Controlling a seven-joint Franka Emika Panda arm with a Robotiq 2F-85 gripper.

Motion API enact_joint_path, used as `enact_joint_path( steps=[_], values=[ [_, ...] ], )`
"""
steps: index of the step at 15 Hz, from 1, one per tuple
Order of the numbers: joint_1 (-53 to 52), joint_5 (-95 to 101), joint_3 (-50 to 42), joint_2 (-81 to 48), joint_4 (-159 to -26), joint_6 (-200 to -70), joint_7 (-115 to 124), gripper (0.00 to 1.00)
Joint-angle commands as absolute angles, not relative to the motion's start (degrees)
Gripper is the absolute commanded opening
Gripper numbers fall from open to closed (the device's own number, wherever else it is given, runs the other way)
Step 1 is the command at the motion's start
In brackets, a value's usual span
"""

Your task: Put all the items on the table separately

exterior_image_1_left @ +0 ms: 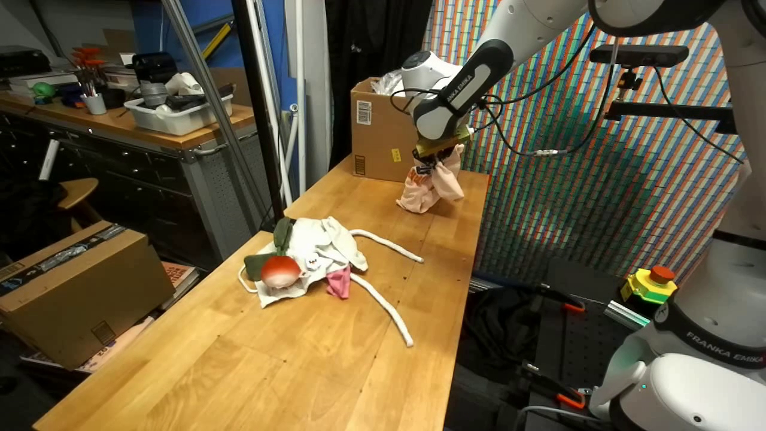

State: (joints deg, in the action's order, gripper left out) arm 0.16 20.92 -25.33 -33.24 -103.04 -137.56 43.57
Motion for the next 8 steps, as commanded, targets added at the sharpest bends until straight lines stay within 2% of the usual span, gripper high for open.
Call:
enact_joint_path(
  steps=[1,8],
  values=[
    [0.1,22.3,-25.8,-34.5,-100.4,-137.0,47.9,0.46],
    [0.6,21.4,-23.5,-34.1,-99.6,-136.2,46.5,0.98]
  ],
)
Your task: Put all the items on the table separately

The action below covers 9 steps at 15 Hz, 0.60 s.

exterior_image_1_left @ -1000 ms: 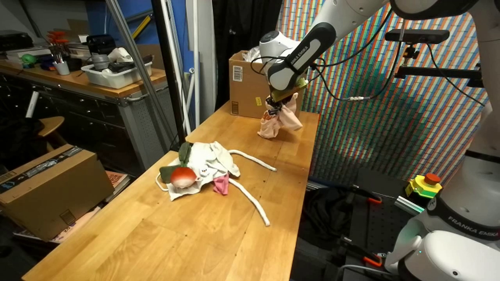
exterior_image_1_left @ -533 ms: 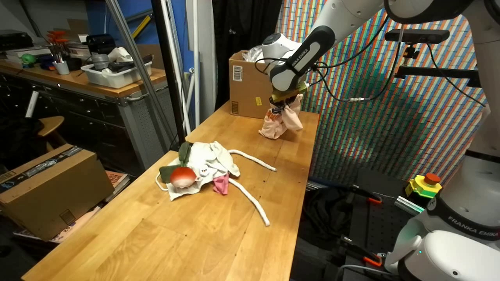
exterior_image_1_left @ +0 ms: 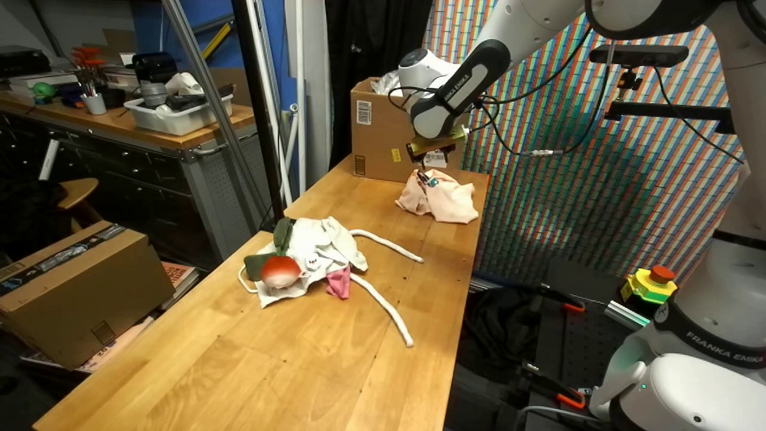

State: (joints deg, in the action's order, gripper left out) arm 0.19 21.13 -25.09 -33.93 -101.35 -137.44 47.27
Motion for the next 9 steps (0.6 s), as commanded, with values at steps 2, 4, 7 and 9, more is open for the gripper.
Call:
enact_joint_path(
  steps=[2,4,7,9],
  values=[
    [0.2,21.3,-21.9,-33.1,-100.2,-136.5,44.8,1.0],
    [-0.5,21.3,-19.9,-32.4,-100.4,-136.8,42.6,1.0],
    [-1.9,21.2,-16.7,-31.6,-100.2,-136.4,38.9,1.0],
    [-3.0,21.0,-14.8,-31.5,-99.4,-135.7,36.4,1.0]
  ],
)
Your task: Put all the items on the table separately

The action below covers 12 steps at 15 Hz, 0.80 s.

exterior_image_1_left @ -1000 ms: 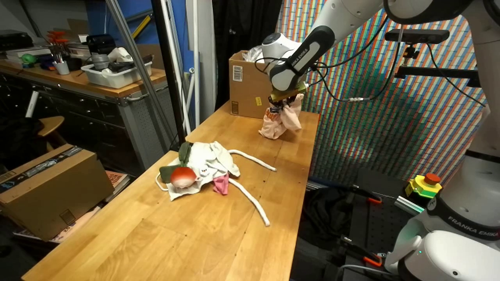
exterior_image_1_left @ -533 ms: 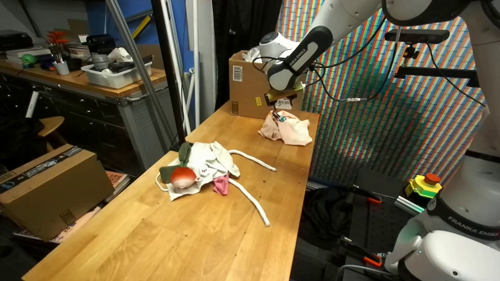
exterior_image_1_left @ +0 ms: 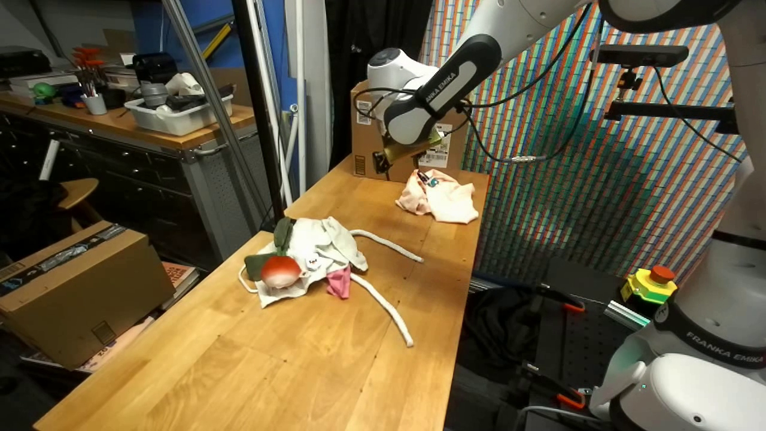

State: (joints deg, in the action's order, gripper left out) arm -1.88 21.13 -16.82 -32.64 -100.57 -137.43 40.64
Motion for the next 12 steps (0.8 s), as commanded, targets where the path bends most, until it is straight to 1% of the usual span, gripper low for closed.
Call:
enact_joint_path(
  steps=[1,6,12],
  values=[
    [-3.6,20.7,-13.6,-31.7,-98.4,-134.9,34.8,1.0],
    [-5.7,19.7,-9.5,-31.3,-95.4,-130.7,26.6,1.0],
    [-7.8,18.9,-4.4,-32.2,-91.9,-128.9,18.1,1.0]
  ],
)
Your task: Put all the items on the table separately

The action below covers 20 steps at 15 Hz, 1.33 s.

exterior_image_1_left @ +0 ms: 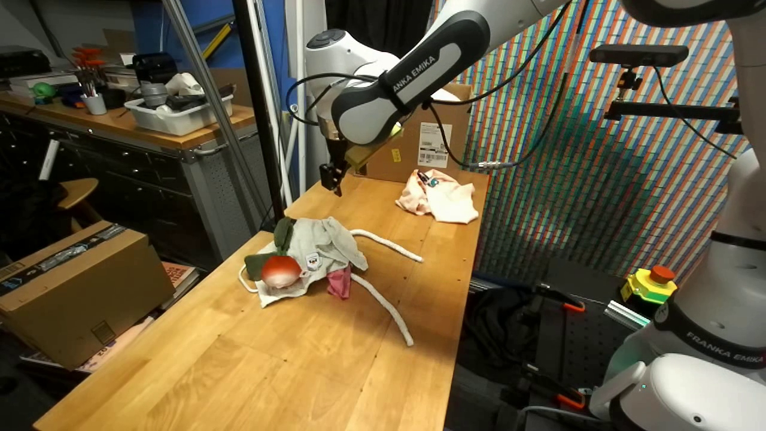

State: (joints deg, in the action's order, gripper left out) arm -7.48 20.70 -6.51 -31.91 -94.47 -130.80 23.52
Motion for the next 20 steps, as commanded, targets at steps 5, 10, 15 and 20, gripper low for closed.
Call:
enact_joint_path(
  steps=[5,10,15,20],
  values=[
    [-8.9,16.5,-0.7,-34.1,-88.2,-125.5,11.1,1.0],
    [-10.2,14.4,1.6,-36.8,-83.9,-122.4,7.3,1.0],
    [-11.0,12.9,2.8,-40.9,-78.2,-120.6,5.2,1.0],
    [-11.4,11.1,4.0,-45.5,-73.0,-120.0,2.2,1.0]
  ],
)
